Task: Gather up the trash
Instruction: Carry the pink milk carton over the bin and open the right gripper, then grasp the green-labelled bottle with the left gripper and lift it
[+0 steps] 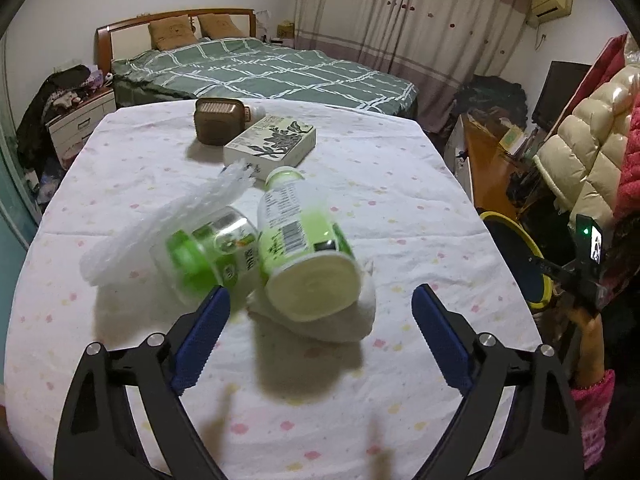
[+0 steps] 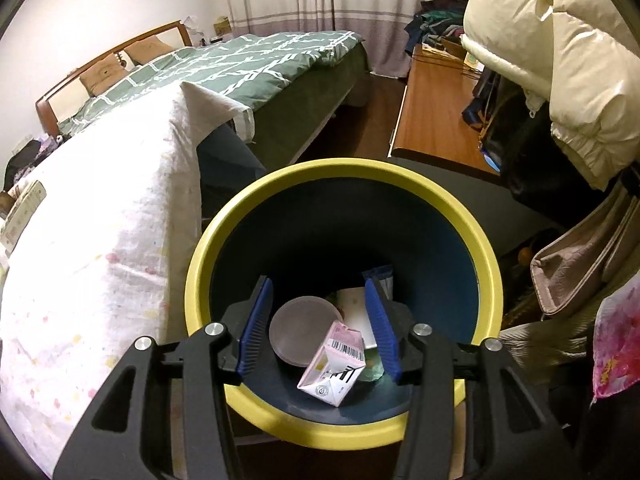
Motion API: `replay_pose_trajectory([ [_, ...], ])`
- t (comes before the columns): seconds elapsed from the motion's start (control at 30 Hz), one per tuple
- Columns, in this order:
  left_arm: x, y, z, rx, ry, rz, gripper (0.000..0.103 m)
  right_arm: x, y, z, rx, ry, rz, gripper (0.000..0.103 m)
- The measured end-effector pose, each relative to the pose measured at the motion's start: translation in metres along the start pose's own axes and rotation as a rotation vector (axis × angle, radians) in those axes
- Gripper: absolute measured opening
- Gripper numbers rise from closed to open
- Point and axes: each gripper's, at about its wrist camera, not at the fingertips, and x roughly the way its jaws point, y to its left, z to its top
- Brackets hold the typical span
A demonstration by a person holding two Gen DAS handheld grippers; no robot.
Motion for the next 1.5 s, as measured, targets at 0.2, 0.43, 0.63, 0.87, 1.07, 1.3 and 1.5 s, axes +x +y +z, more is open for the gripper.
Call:
replay_pose_trajectory([
  [0.2, 0.018, -0.003, 0.004, -0.017, 0.030, 0.004, 0.079, 0.003, 0.000, -0.002, -0.001, 0.007, 0.009, 0.046],
  [0.43, 0.030, -0.002, 0.012, -0.037, 0.017, 0.025, 0.069, 0.007, 0.003, -0.003, -0.005, 0.012, 0.022, 0.046],
  [0.63, 0.037, -0.001, 0.017, -0.033, 0.003, 0.056, 0.058, 0.009, 0.004, -0.004, -0.008, 0.017, 0.029, 0.046],
  [0.87, 0.036, -0.011, 0.018, 0.042, -0.038, 0.104, 0.056, 0.007, 0.004, -0.005, -0.012, 0.011, 0.030, 0.046],
  [1.07, 0.022, -0.014, 0.029, 0.080, -0.099, 0.113, 0.055, -0.002, 0.004, -0.004, -0.014, -0.006, 0.028, 0.046],
  [1.3, 0.002, -0.014, 0.041, 0.106, -0.177, 0.123, 0.054, -0.006, 0.003, -0.004, -0.009, -0.013, 0.030, 0.046],
  [1.5, -0.006, -0.019, 0.048, 0.127, -0.219, 0.120, 0.054, -0.011, 0.004, -0.004, -0.008, -0.021, 0.036, 0.046],
])
